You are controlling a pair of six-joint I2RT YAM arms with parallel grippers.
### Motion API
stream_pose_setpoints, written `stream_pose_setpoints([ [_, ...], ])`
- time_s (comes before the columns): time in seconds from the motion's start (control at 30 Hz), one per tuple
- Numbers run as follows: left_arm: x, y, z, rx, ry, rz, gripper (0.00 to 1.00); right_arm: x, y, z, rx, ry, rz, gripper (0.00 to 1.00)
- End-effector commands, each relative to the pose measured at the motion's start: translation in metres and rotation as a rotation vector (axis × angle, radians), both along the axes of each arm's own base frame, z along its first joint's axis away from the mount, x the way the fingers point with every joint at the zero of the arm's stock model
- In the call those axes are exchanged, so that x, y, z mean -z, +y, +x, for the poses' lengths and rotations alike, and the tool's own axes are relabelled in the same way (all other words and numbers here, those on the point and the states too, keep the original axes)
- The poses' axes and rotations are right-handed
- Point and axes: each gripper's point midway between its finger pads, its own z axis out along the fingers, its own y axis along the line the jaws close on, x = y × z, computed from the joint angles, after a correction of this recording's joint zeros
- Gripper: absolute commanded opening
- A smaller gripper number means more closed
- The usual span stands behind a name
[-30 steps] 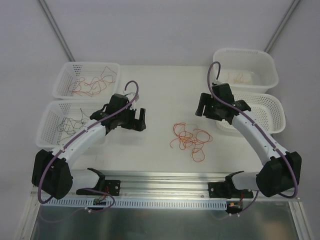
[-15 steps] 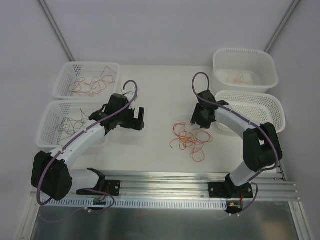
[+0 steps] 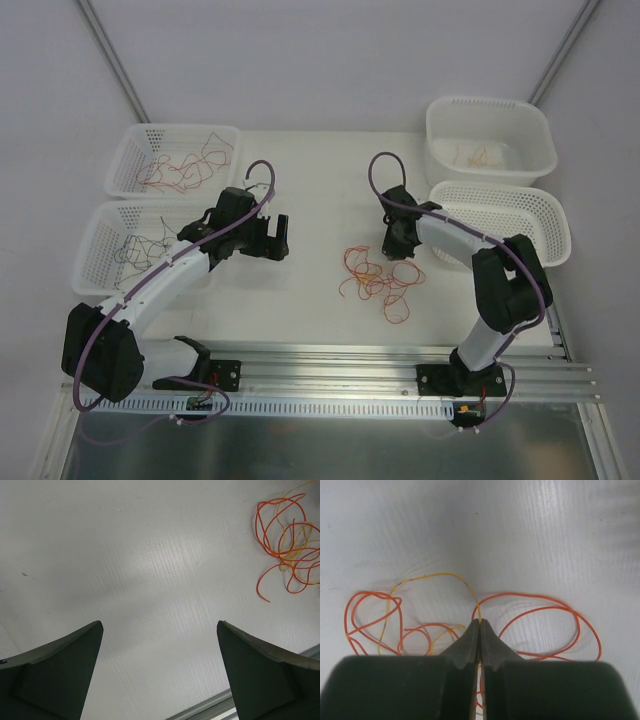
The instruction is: Untangle the cables
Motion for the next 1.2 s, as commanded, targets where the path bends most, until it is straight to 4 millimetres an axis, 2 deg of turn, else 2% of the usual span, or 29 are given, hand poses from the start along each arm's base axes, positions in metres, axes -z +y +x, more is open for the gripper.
stream_pose_setpoints([
  [0.0,-0.011,0.001,0.003,0.003,-0.045,-0.008,0.99,-0.05,0.003,0.016,-0.04,-0.116,-0.044,0.01],
  [0.07,-0.011,0.002,0.003,0.001,-0.045,-0.008,0.99,-0.076,0.006,0.016,-0.093,-0.163,-0.059,0.01],
  [0.1,-0.011,0.001,0.003,0.002,-0.044,-0.008,0.99,-0.096,0.014,0.023,-0.112,-0.207,-0.039,0.01],
  [0.2,-0.011,0.001,0.003,0.004,-0.04,-0.012,0.99,-0.142,0.022,0.022,-0.187,-0.295,-0.033,0.01],
  [0.23,-0.011,0.001,0.003,0.003,-0.042,-0.011,0.99,-0.169,0.029,0.026,-0.204,-0.352,-0.009,0.01],
  [0.3,-0.011,0.001,0.004,0.001,-0.041,-0.01,0.99,-0.208,0.037,0.022,-0.27,-0.432,0.008,0.01],
  [0.33,-0.01,0.001,0.003,0.002,-0.038,-0.012,0.99,-0.242,0.045,0.025,-0.288,-0.506,0.041,0.01],
  [0.43,-0.011,0.0,0.003,0.003,-0.039,-0.014,0.99,-0.297,0.059,0.014,-0.381,-0.622,0.089,0.01],
  [0.47,-0.01,0.0,0.003,0.004,-0.036,-0.013,0.99,-0.326,0.065,0.01,-0.398,-0.686,0.122,0.01],
  [0.53,-0.011,0.0,0.003,0.004,-0.037,-0.014,0.99,-0.362,0.067,0.0,-0.426,-0.776,0.161,0.01],
  [0.57,-0.01,0.0,0.003,0.004,-0.036,-0.013,0.99,-0.379,0.074,-0.004,-0.443,-0.833,0.193,0.01],
  [0.6,-0.01,0.0,0.003,0.004,-0.036,-0.013,0.99,-0.387,0.077,-0.007,-0.455,-0.87,0.209,0.01],
  [0.63,-0.011,0.001,0.004,0.002,-0.04,-0.015,0.99,-0.402,0.074,-0.014,-0.463,-0.929,0.233,0.02],
  [0.67,-0.01,0.0,0.003,0.004,-0.037,-0.014,0.99,-0.409,0.078,-0.011,-0.454,-0.981,0.261,0.02],
  [0.73,-0.011,0.0,0.003,0.004,-0.039,-0.015,0.99,-0.399,0.071,-0.007,-0.398,-0.958,0.24,0.01],
  [0.83,-0.01,0.001,0.002,0.004,-0.036,-0.013,0.99,-0.388,0.072,-0.009,-0.416,-0.921,0.222,0.01],
  [0.97,-0.012,-0.002,0.001,0.012,-0.034,-0.027,0.99,-0.36,0.07,-0.004,-0.407,-0.821,0.163,0.01],
  [1.17,-0.012,-0.006,0.0,0.028,-0.03,-0.049,0.99,-0.347,0.072,0.0,-0.409,-0.798,0.142,0.01],
])
